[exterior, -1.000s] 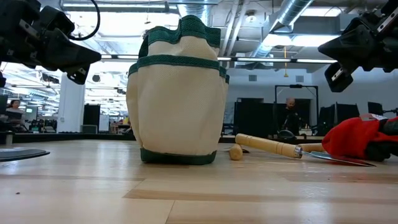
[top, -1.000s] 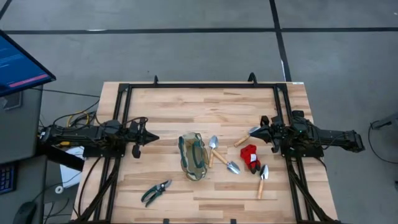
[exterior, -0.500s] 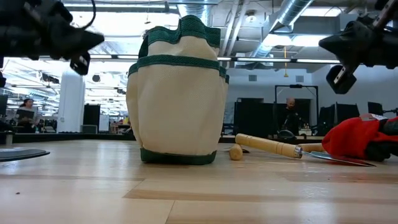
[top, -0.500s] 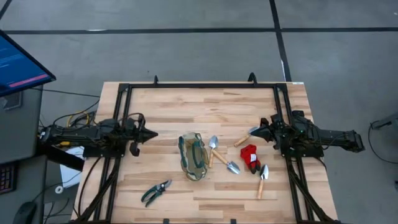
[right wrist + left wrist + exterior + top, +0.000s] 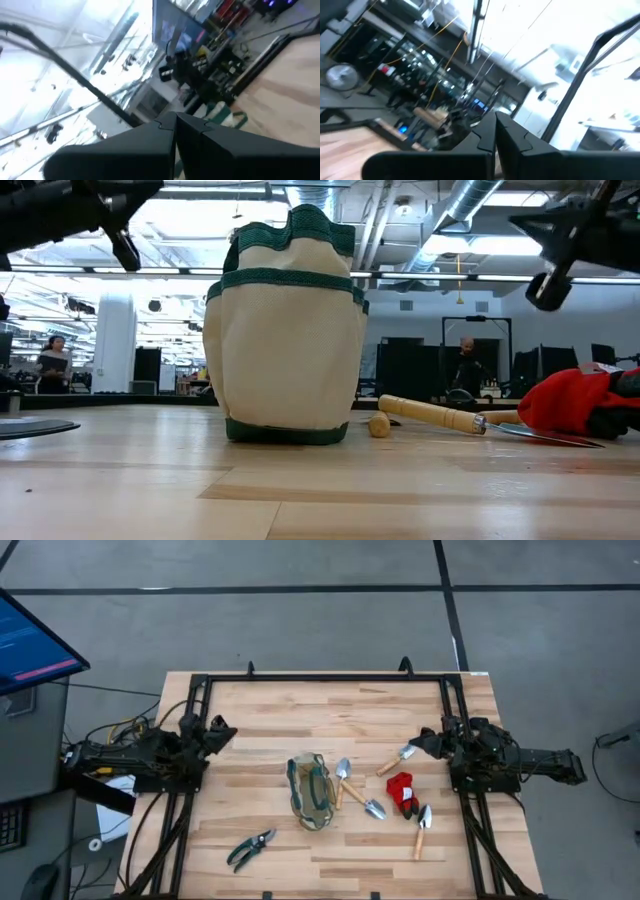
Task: Pick & Place Garden tools in Gardening bag
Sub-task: Put the red gloves into the gardening bag
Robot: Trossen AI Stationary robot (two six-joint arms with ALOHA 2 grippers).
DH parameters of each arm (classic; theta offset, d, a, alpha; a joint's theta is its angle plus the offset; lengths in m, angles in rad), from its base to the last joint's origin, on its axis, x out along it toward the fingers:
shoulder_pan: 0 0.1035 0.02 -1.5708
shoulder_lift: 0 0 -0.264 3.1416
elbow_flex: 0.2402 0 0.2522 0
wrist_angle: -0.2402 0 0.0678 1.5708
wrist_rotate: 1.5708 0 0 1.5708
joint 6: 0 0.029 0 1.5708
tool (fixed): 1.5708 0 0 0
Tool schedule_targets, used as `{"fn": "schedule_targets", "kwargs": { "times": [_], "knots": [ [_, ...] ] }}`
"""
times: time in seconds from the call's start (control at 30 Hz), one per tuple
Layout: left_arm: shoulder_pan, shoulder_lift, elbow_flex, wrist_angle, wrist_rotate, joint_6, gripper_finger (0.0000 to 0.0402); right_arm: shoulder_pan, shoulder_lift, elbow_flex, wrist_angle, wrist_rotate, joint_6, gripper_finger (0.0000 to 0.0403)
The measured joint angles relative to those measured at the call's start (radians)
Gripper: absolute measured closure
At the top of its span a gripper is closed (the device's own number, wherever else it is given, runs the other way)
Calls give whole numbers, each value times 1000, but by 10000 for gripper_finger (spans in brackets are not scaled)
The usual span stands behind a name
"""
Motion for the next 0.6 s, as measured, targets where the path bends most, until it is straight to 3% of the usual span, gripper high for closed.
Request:
{"fn": "schedule_targets", "kwargs": {
  "times": [0.13,0.37,0.47,0.6],
  "knots": [
    [0,0,0,62,0,-3,394,-1,-1,5,91,62,64,403],
    [0,24,0,67,-3,-122,394,-10,-1,15,177,62,148,403],
    [0,55,0,67,-3,-121,394,-9,8,79,120,42,151,399],
    [0,104,0,66,-6,-99,394,-9,72,240,-96,21,59,380]
  ]
}}
